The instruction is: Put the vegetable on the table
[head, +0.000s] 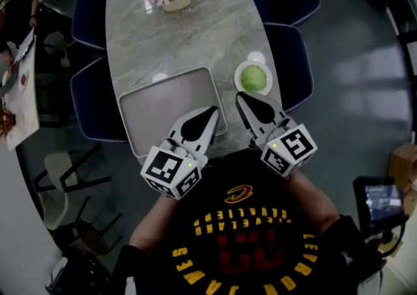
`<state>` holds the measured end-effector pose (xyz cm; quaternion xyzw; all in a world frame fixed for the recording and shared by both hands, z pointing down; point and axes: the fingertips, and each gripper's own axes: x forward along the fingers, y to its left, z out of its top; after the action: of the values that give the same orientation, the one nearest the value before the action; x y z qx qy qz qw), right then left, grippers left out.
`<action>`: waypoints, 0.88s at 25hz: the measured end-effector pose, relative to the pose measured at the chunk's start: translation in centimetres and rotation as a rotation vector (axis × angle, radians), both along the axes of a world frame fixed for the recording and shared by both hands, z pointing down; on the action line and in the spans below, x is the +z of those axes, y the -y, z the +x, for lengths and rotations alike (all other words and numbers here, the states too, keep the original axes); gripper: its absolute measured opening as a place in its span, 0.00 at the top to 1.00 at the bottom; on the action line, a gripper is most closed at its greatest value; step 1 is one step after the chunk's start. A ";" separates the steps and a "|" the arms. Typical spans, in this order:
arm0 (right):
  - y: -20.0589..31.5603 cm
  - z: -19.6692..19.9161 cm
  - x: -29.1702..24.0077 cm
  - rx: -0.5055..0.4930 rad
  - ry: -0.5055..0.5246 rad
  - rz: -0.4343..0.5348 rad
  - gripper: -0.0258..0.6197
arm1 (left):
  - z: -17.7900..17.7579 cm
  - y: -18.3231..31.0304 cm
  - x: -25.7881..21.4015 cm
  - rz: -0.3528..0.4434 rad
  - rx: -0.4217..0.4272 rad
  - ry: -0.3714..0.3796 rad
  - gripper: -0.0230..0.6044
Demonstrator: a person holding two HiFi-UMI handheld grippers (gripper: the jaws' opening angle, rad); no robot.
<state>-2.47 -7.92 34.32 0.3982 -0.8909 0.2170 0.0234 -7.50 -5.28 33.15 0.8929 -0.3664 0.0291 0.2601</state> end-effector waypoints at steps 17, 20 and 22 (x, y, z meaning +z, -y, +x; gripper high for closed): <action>-3.1 -3.9 -1.7 0.017 -0.039 0.070 0.95 | -1.8 -2.0 -1.4 0.060 0.076 -0.030 0.96; -3.3 -4.6 -1.8 0.011 -0.046 0.079 0.95 | -2.6 -2.2 -1.2 0.068 0.074 -0.034 0.96; -3.4 -4.9 -1.5 0.013 -0.055 0.080 0.95 | -3.0 -2.3 -0.9 0.070 0.078 -0.034 0.96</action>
<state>-7.33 -4.49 32.80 0.4104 -0.8953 0.1705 0.0306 -10.49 -3.00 32.25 0.9154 -0.3276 0.0112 0.2338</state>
